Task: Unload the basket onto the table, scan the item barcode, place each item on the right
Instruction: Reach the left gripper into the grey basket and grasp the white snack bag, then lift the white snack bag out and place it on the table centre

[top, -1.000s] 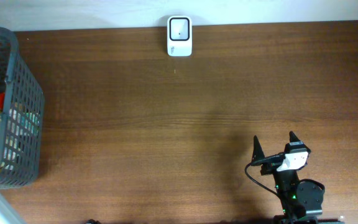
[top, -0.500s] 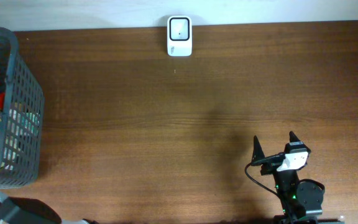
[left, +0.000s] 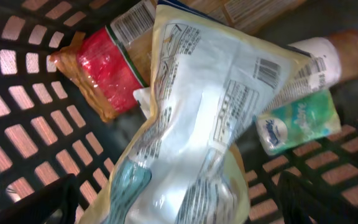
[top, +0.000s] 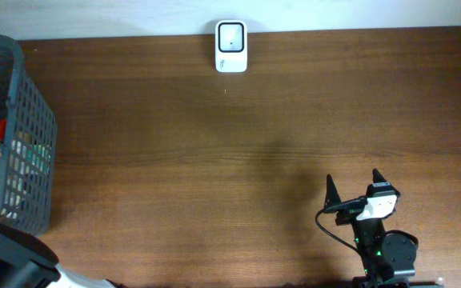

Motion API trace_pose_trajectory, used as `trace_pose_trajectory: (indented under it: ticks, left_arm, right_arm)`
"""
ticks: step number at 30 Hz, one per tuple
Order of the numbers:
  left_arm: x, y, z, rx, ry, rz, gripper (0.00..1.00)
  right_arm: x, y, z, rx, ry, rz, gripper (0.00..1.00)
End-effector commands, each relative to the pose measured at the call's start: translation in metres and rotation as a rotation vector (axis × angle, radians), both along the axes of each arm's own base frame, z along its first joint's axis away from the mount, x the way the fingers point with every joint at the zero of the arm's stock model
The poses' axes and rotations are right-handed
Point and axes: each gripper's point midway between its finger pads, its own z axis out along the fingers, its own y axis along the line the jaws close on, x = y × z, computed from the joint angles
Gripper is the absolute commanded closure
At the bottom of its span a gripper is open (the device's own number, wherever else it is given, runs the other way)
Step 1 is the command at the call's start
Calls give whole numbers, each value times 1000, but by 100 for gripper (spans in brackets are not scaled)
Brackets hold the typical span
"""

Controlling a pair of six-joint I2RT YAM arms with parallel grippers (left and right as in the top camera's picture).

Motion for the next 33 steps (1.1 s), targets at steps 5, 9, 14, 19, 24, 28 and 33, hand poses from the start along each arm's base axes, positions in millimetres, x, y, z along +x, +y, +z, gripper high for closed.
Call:
trace_pose_trajectory:
  ticks: [5, 9, 14, 19, 24, 28, 33]
  left_arm:
    - [-13, 6, -42, 1, 94, -5, 2]
    - [-14, 4, -60, -6, 99, -21, 13]
    - [-12, 5, -60, -1, 90, -20, 75]
    - [-11, 5, -59, -1, 87, -21, 100]
    - [3, 12, -7, 79, -23, -27, 100]
    - [24, 10, 90, 215, -251, -61, 100]
    - [37, -35, 227, 427, -540, -176, 100]
  right_arm:
    - [0, 2, -2, 12, 5, 10, 1]
    - [0, 2, -2, 12, 5, 10, 1]
    - [0, 2, -2, 12, 5, 10, 1]
    - [0, 2, -2, 12, 5, 10, 1]
    - [0, 2, -2, 12, 5, 10, 1]
    - [0, 2, -2, 12, 5, 10, 1]
    - [0, 2, -2, 12, 5, 10, 1]
